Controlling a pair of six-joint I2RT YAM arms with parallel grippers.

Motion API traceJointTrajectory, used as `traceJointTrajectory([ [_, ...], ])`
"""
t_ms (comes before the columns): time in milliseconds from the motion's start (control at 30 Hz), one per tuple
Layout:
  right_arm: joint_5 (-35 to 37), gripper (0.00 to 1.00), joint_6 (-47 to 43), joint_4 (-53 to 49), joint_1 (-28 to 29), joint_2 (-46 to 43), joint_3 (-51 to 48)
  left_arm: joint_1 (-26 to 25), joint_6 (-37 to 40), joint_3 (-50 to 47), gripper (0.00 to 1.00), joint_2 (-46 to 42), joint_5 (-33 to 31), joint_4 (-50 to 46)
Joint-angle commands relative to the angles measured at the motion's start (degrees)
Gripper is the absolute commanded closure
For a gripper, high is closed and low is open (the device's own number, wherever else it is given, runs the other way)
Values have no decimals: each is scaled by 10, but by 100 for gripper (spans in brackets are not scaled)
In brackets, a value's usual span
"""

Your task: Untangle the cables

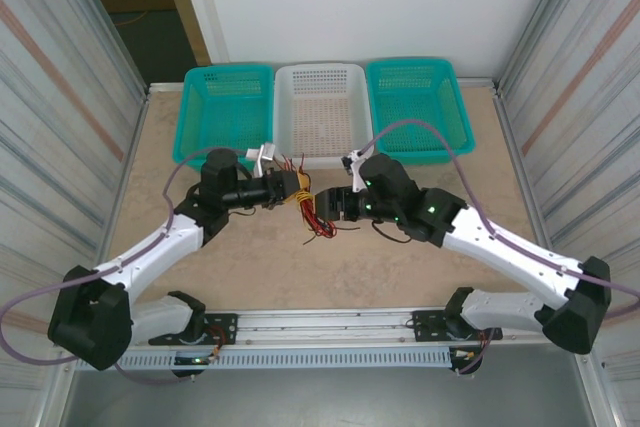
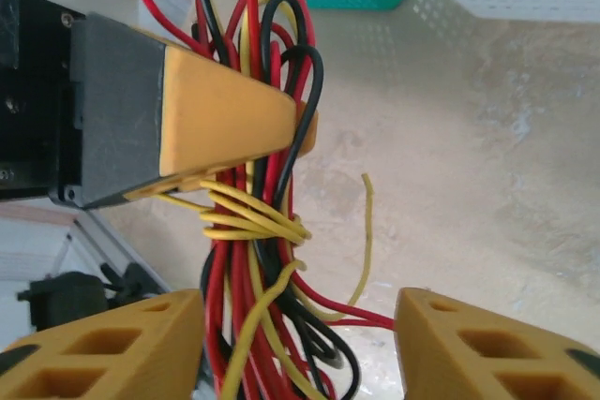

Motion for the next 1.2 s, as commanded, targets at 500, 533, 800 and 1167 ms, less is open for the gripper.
traceJointTrajectory([
  [500, 19, 100, -3, -49, -19, -1, 50, 8, 9, 41, 100, -14, 21, -16],
  [533, 10, 100, -5, -49, -29, -1, 52, 8, 11, 43, 100, -13, 25, -19],
  [800, -97, 100, -29, -24, -158, -8, 44, -2, -96, 38, 100, -8, 102, 147],
  [1167, -350, 100, 91, 338, -266, 13, -126, -57, -233, 128, 100, 31, 30, 355],
])
